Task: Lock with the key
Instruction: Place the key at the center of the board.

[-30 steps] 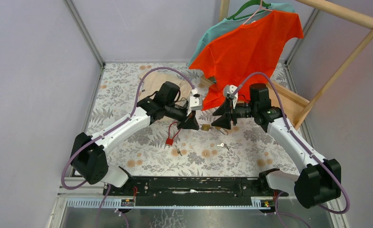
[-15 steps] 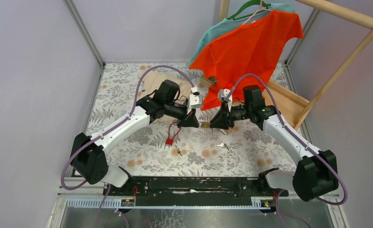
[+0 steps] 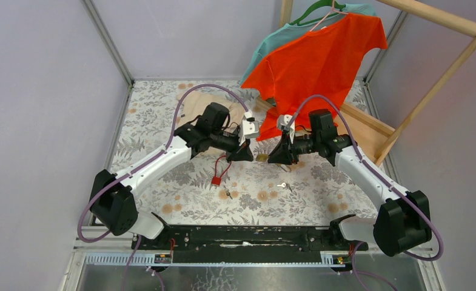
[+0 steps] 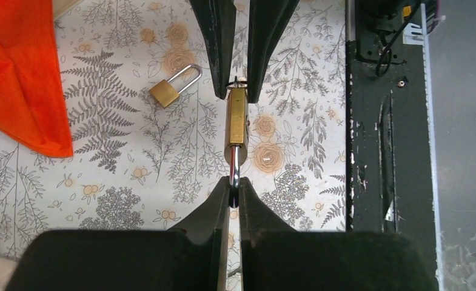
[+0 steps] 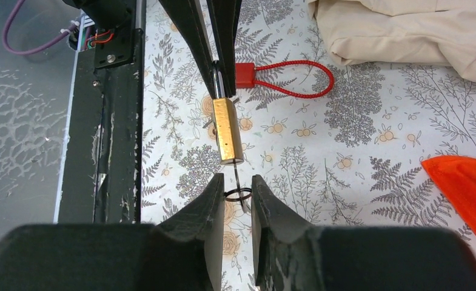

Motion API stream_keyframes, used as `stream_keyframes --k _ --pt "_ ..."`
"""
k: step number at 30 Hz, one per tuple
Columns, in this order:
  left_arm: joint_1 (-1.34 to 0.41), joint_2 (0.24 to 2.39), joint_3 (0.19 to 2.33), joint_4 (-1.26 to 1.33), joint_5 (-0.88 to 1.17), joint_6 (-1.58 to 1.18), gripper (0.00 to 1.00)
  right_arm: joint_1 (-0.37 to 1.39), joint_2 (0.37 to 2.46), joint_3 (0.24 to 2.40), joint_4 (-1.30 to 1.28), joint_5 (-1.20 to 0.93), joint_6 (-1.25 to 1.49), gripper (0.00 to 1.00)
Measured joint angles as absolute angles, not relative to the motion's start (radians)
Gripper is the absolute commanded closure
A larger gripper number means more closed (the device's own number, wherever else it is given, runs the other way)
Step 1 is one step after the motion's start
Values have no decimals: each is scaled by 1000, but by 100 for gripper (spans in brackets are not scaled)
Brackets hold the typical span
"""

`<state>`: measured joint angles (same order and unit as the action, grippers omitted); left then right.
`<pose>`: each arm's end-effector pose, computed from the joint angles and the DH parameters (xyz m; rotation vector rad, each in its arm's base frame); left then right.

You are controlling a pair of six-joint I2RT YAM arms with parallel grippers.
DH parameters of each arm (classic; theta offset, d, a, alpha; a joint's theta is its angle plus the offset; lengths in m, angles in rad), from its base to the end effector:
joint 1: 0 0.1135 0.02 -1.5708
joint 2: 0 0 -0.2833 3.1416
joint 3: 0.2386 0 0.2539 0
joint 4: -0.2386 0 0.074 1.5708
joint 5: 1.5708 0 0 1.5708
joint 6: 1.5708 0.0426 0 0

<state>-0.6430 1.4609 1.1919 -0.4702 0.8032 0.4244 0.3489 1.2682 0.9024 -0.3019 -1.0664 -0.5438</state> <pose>0.2371 -0.2160 0.3176 1.4755 1.6855 -1.0355 0.2332 0.1245 0.2932 -1.3408 1.5130 1.0500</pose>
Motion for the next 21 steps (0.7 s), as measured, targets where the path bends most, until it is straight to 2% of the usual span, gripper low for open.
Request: stream_keyframes --k 21 --pt "-553 1354 1092 -442 748 449 100 330 1269 903 -274 -949 -534 100"
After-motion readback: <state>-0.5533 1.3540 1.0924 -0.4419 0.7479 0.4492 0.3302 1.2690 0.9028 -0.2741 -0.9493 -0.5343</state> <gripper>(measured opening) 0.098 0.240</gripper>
